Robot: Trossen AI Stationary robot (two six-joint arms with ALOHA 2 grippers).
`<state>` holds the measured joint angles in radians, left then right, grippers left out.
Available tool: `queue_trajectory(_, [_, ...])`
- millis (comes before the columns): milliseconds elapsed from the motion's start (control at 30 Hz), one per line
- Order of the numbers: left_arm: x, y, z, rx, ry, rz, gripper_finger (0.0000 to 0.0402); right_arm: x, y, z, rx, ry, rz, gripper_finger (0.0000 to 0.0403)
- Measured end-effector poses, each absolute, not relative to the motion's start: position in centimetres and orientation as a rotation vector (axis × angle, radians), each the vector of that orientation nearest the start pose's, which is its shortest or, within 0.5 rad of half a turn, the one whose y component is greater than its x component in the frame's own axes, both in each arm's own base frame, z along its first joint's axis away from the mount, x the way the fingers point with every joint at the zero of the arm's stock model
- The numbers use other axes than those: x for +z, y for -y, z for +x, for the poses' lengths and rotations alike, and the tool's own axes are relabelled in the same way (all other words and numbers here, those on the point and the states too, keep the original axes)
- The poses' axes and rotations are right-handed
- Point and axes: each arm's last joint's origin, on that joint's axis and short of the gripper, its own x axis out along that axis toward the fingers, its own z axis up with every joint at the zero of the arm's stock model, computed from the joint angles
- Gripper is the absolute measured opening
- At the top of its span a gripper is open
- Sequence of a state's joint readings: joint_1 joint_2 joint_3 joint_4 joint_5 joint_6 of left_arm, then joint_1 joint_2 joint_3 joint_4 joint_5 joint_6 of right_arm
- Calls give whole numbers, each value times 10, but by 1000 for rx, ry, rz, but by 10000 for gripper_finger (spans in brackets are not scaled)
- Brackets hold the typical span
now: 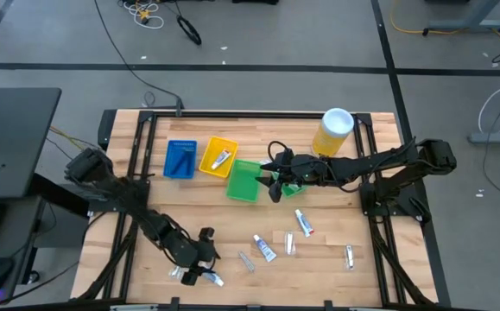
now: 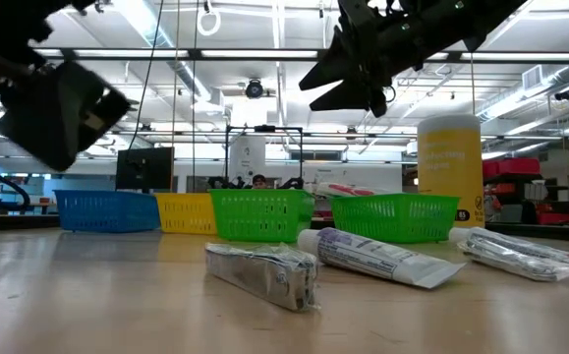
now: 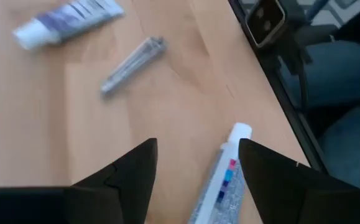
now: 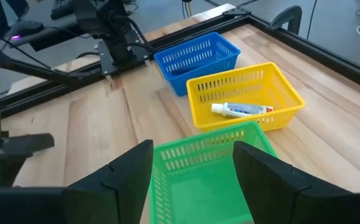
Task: Pick & Place Travel size toiletries
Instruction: Put the white toothpaste into the yellow bin
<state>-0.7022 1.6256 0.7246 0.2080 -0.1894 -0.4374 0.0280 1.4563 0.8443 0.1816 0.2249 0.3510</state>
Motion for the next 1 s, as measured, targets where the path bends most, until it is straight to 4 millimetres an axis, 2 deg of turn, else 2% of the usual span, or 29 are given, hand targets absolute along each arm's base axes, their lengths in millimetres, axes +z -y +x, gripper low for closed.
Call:
queue_trajectory(233, [132, 216, 237, -410, -654, -19, 271, 232, -2, 311, -270, -408, 287, 233])
queue_trajectory(333, [123, 220, 234, -389, -657, 33, 271, 232, -2, 311, -270, -409, 287, 233])
queue_trajectory(500, [106, 221, 235, -389, -709, 17, 265, 232, -2, 311, -268, -411, 277, 233])
queue_trajectory(667, [100, 223, 237, -402, -704, 31, 258, 232, -2, 311, -266, -412, 268, 233])
queue_trajectory(800, [98, 221, 238, -389, -699, 69, 238, 232, -2, 311, -266, -412, 269, 233])
queue_trajectory(1000, [97, 215, 242, -342, -728, 9, 166, 232, -2, 311, -266, -411, 272, 233])
